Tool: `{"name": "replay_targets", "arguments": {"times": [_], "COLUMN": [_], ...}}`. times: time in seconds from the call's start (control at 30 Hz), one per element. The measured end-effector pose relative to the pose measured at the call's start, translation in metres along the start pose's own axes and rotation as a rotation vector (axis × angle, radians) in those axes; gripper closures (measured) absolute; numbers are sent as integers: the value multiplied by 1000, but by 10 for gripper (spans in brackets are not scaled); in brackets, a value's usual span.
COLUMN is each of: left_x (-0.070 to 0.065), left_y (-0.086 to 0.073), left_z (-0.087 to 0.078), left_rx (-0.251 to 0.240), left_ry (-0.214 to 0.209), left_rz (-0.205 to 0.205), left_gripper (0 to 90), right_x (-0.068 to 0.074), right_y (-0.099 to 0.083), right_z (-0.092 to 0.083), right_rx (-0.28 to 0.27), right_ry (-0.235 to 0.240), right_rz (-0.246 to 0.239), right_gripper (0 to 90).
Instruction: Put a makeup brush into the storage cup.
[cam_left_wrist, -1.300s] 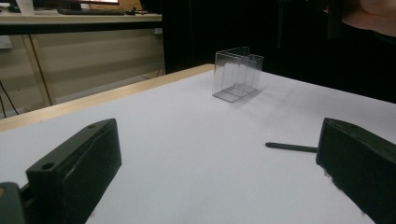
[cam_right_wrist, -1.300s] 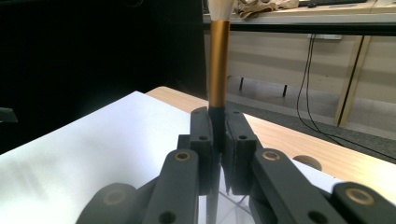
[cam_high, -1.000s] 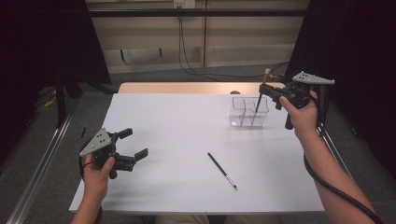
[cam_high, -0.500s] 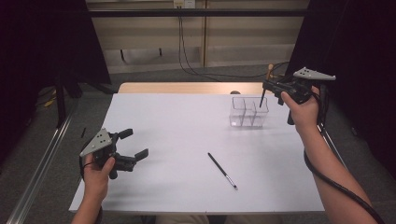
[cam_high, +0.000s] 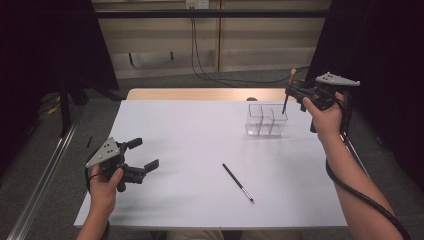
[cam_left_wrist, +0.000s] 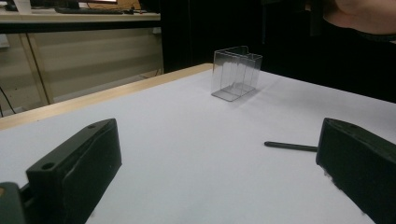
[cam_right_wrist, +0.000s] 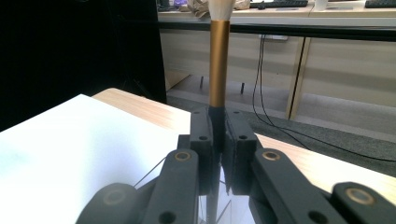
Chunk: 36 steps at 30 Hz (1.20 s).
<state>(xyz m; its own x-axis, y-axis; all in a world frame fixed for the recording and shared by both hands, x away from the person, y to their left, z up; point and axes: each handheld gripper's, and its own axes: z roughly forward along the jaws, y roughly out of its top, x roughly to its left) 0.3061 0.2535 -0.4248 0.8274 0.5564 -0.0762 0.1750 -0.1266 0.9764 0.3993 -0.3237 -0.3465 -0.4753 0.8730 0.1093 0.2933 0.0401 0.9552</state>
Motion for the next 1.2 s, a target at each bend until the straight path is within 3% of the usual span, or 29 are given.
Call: {"name": "replay_targets", "arguments": {"times": [0.53, 1.2], "left_x": [0, 0], "left_y": [-1, -1], "left_z": [0, 0], "left_rx": [4, 5], "left_ry": [-1, -1], "left_rz": [-3, -1], "left_gripper": [0, 1], "right_x": [1, 0], "right_y": [-10, -18], "right_z": [14, 19], "right_rx": [8, 6], "right_ry": [-20, -41], "right_rz": [-23, -14], "right_gripper": [842, 842]}}
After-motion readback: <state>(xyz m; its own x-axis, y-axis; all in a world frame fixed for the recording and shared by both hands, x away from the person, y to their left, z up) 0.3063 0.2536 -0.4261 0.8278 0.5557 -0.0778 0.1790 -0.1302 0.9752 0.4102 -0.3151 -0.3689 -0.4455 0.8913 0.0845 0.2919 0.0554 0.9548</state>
